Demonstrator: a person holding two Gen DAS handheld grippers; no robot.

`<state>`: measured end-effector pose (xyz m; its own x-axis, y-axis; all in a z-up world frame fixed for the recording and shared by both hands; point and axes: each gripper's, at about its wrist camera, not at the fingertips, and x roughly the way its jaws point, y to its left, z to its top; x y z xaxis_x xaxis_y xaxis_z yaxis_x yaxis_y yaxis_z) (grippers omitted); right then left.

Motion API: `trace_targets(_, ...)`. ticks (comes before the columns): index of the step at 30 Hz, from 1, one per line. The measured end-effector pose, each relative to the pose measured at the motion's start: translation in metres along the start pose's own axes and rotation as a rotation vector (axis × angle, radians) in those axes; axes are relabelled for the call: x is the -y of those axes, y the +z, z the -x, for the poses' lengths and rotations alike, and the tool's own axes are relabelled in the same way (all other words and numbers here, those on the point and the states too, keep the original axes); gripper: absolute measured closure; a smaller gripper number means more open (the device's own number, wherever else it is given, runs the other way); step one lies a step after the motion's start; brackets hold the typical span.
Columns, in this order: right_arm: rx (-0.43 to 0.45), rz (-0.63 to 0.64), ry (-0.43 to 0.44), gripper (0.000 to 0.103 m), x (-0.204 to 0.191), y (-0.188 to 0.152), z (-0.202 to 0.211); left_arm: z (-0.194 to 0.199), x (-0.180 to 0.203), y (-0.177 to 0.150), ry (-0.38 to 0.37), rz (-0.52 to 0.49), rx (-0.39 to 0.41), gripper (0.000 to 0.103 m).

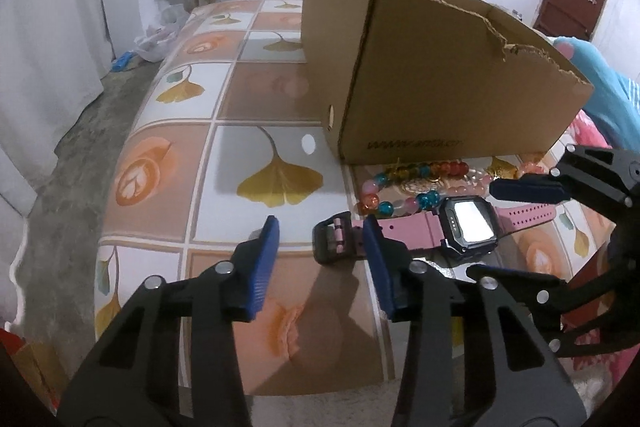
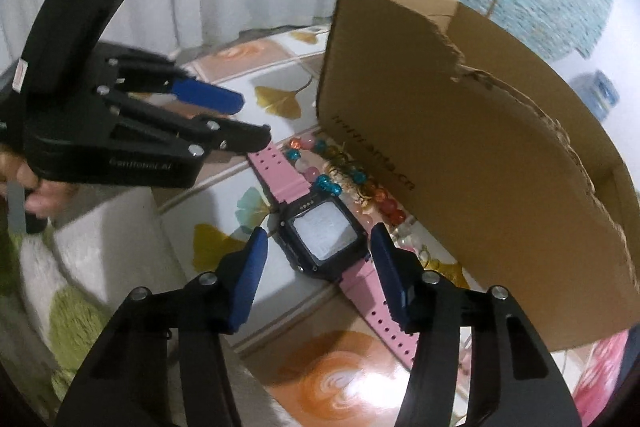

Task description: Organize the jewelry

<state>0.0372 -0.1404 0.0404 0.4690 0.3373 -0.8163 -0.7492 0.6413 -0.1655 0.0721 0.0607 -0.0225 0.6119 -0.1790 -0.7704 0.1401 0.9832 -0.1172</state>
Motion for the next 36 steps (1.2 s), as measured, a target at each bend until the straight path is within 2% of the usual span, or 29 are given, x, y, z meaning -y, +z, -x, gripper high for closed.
trace_targets(5,-0.023,0.013,0.027,0.051,0.0,0.0,-0.002,-0.001,0.0,-0.001,-0.008,0.0,-0.001,0.065)
trace_targets(8,-0.023,0.028,0.006,0.058,-0.002,-0.001,-0.001,0.001,0.0,-0.001,-0.007,-0.001,-0.001,0.067)
trace_targets(24,-0.044,0.058,0.039,0.059,-0.02,-0.006,0.005,0.017,-0.003,-0.021,-0.041,0.005,-0.013,0.066)
trace_targets(27,-0.048,0.029,0.101,0.059,-0.013,-0.005,0.005,0.024,-0.006,-0.024,-0.056,0.011,0.005,0.066)
trace_targets(30,-0.062,-0.046,0.243,0.059,0.009,-0.006,0.004,0.035,-0.005,-0.025,-0.075,-0.017,0.042,0.065)
trace_targets(34,-0.108,-0.119,0.398,0.059,0.034,-0.002,-0.006,0.044,0.008,-0.028,-0.078,-0.136,0.06,0.063)
trace_targets(36,-0.13,-0.14,0.453,0.059,0.042,0.0,-0.009,0.047,0.021,-0.031,-0.077,-0.226,0.062,0.056)
